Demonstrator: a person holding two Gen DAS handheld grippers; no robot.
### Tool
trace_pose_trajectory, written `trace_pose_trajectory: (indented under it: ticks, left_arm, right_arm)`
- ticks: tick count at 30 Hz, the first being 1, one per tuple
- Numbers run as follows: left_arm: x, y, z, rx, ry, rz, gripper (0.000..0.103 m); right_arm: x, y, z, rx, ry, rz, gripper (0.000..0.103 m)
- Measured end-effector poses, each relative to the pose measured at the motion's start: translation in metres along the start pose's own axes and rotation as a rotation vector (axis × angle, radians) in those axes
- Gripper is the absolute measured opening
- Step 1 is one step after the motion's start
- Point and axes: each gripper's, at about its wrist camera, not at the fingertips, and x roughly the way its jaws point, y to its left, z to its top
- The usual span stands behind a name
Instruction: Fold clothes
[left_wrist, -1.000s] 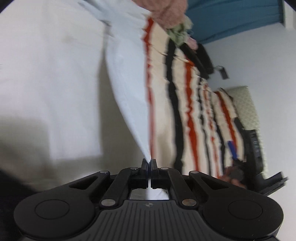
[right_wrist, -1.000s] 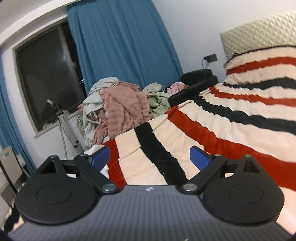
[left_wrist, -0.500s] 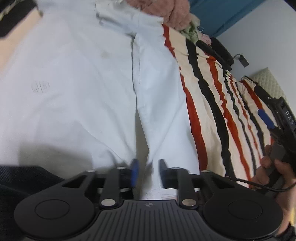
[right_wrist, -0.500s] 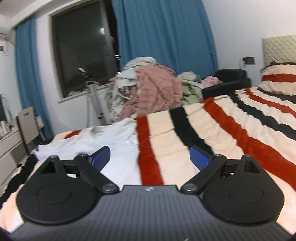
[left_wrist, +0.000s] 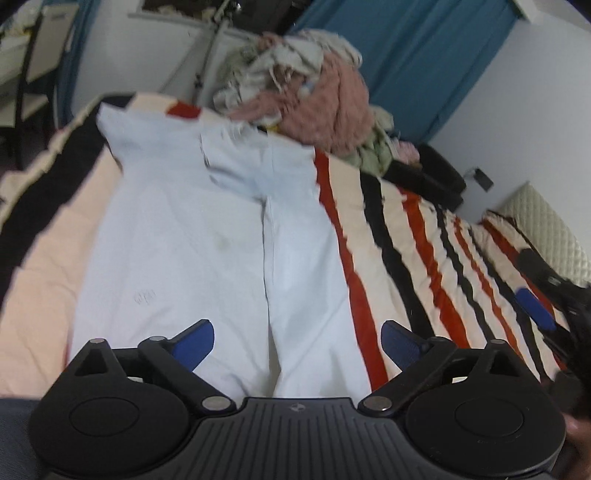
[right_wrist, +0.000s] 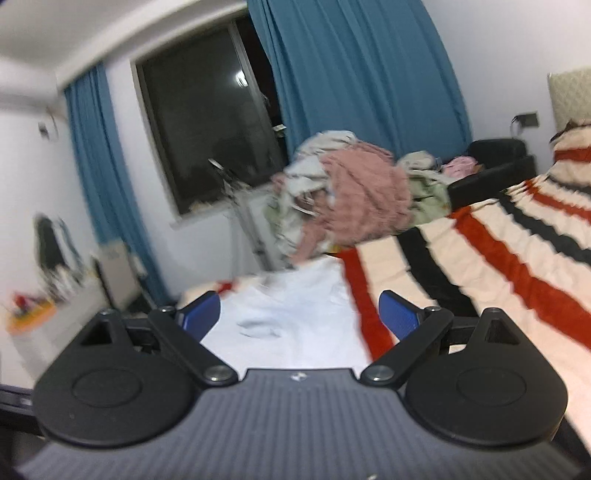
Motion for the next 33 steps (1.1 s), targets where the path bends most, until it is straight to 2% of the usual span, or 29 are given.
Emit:
trace_pose_trajectory:
  ticks: [5,9,13,16,21,24,26,30,31,33]
  left_arm:
    - [-0.042,-0.026,0.014,0.036,-0.057,0.067,0.102]
    - [-0.062,-0.043,0.021,0.037,-0.072,0.124,0.102]
    - [-0.071,-0.050,0.037,0.043,-0.123,0.161,0.102]
    - [-0.064,-0.047,0.052,0.060,-0.160,0.168,0.103]
    - [-0.020,-0.026,0.063,0.108,-0.250,0.181,0.103]
    - [0.012,-0.007,0.064,0.152,-0.283,0.182,0.103]
    - [0.024,0.015,0.065,0.138,-0.288,0.199,0.103]
    - [0.048,0.060,0.067,0.109,-0.298,0.232,0.102]
    - [0.054,0.071,0.067,0.101,-0.300,0.240,0.102]
    - [0.066,0.093,0.068,0.087,-0.305,0.257,0.102]
  right_arm:
    - [-0.031,0.025,0.029,0.042,0.045,0.088,0.094]
    - [-0.037,0.040,0.051,0.043,0.095,0.109,0.094]
    - [-0.015,0.044,0.068,0.001,0.149,0.081,0.094]
    - [0.005,0.046,0.079,-0.036,0.187,0.054,0.094]
    - [0.057,0.045,0.073,-0.135,0.213,0.016,0.094]
    - [0.098,0.047,0.056,-0.159,0.266,0.036,0.094]
    - [0.128,0.054,0.044,-0.195,0.278,0.051,0.094]
    - [0.207,0.085,0.007,-0.294,0.308,0.100,0.092]
    - [0.228,0.093,-0.003,-0.319,0.316,0.114,0.086]
    - [0.270,0.110,-0.023,-0.370,0.334,0.143,0.083]
